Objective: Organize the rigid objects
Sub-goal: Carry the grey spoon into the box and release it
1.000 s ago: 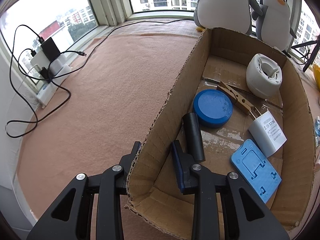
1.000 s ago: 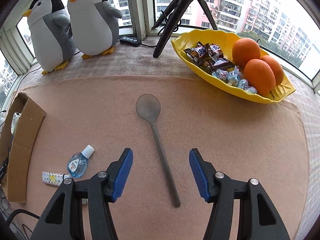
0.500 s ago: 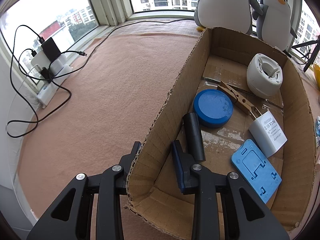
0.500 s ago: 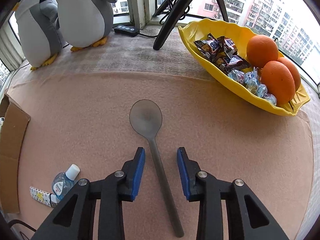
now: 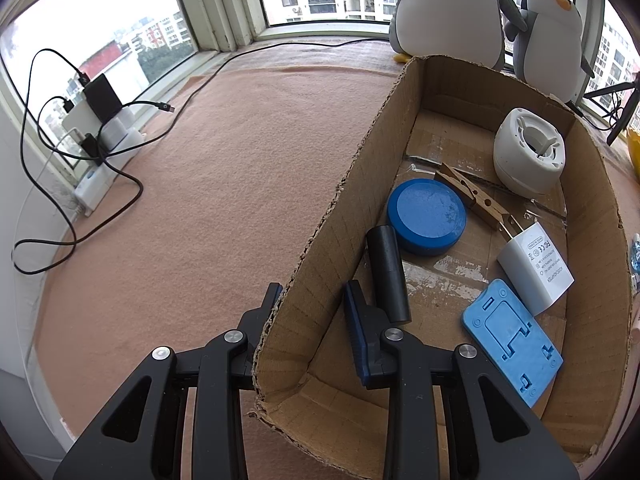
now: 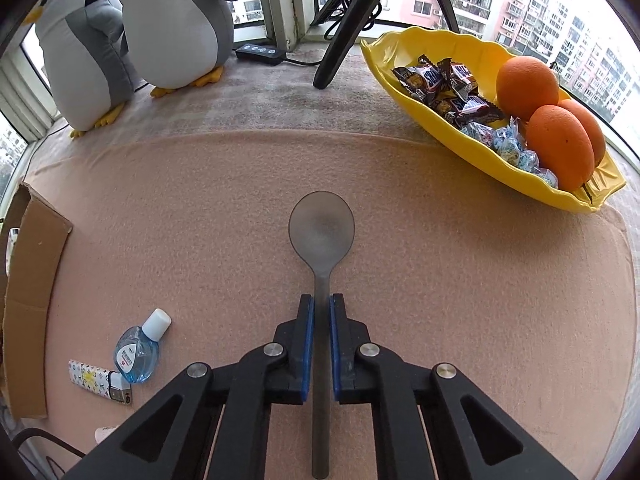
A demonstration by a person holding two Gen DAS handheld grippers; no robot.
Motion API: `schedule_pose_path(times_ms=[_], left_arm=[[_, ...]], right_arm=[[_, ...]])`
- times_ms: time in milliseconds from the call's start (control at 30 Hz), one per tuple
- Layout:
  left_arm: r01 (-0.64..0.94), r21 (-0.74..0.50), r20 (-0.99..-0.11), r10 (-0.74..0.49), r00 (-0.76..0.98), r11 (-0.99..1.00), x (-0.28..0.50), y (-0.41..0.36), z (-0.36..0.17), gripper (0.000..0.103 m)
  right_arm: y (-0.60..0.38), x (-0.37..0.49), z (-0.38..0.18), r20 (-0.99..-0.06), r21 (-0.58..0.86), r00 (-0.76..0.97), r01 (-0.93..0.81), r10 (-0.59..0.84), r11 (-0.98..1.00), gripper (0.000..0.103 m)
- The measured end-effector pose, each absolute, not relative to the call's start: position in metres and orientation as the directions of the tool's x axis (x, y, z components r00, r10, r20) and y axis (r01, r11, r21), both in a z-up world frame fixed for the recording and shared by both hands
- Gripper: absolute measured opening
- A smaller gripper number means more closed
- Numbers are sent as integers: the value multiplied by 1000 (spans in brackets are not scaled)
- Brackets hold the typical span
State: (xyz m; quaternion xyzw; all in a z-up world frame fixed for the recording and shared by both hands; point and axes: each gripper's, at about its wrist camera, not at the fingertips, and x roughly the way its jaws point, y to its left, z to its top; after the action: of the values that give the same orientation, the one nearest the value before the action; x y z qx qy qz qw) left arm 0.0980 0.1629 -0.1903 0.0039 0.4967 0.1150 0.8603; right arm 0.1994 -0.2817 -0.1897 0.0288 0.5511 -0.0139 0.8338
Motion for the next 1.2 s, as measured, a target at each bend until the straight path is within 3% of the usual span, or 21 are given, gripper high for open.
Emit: schedule_pose_path(times_ms=[300,767,1200], left_arm=[[-194,120,-853,201,482,974,98,163,-190,29],[-196,109,-852,193,486,974,97,164,-191,29],[-200,100,-852,188,489,975,98,162,-191,28]], right_arm=[[-273,179,-162,-889,27,457,52,0,998,7],[-192,170,-96,-817,11,571,-124,80,992,7],[-108,169,-68,-775,27,604,-262,186,965,7]])
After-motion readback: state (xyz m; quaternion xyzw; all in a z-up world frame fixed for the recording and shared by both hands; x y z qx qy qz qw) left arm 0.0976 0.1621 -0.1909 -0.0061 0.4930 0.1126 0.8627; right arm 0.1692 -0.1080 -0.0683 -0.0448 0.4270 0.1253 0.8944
